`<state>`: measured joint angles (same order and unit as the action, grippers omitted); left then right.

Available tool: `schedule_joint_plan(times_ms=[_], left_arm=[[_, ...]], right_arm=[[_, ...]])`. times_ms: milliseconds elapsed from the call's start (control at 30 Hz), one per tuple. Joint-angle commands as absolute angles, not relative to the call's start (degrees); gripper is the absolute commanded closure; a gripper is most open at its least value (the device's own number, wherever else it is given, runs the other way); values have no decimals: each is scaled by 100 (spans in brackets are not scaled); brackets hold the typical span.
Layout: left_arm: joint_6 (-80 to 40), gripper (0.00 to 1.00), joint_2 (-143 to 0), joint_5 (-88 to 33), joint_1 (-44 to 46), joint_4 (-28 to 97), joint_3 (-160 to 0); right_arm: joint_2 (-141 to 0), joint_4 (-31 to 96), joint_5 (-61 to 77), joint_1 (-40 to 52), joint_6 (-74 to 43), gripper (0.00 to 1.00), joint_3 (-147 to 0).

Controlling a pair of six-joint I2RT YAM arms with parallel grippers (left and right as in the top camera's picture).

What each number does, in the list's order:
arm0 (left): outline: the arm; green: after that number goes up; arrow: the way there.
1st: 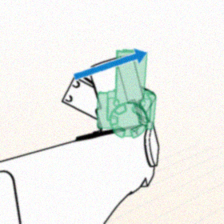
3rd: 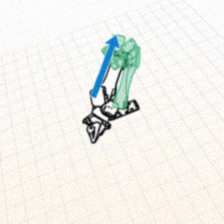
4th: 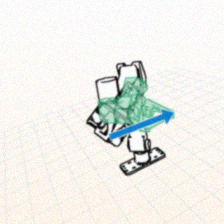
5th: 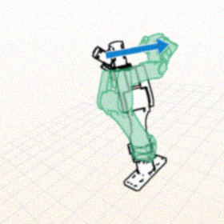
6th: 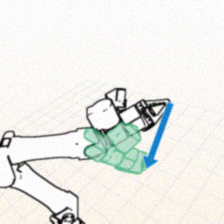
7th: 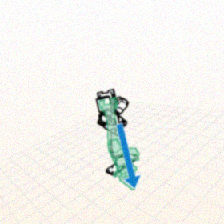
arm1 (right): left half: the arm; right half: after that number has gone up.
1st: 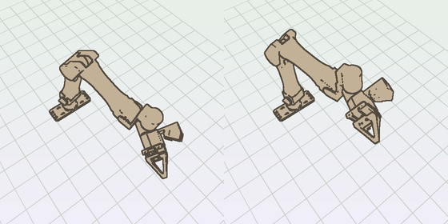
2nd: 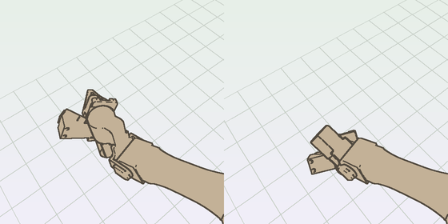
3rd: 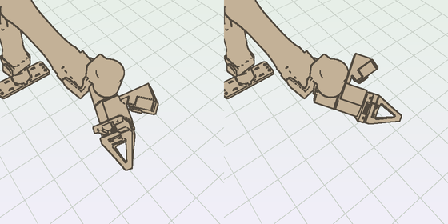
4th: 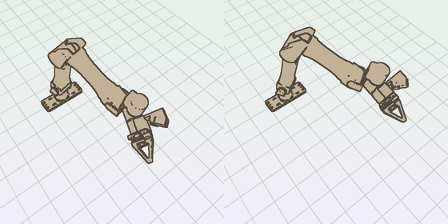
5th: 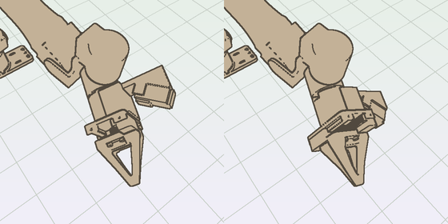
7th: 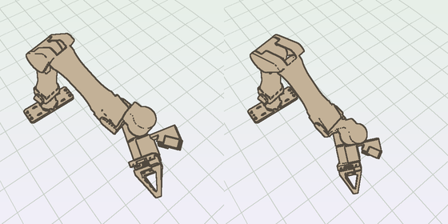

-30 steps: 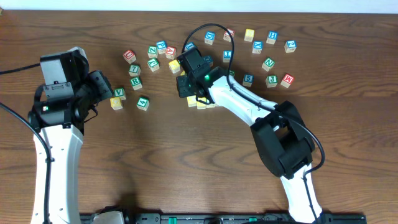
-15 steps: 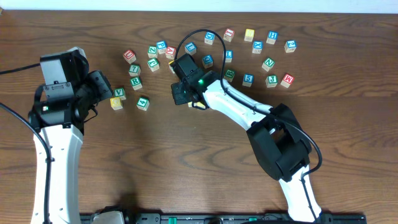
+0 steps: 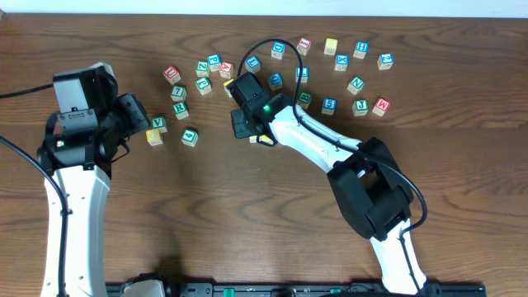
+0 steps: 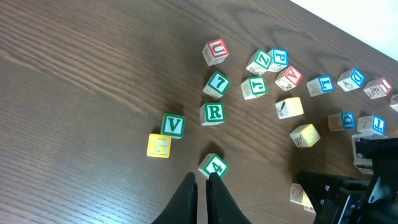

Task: Spell out CORL

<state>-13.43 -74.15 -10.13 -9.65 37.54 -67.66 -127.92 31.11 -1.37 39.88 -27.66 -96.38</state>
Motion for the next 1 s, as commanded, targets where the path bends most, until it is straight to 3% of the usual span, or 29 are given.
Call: schedule_joint_plan(times_ms=[0, 667, 967], left_arm=[[-1269, 92, -7450, -934, -996, 3776, -6825], [-1269, 92, -7620, -934, -996, 3929, -6825], [-1269, 92, -7684, -934, -996, 3942, -6825]], right_arm=[[-12853, 3133, -292, 3986, -2871, 99, -9703], [-12794, 3138, -388, 3931, -2947, 99, -9732], [-12717, 3218, 290, 3942, -2565, 99, -9828]])
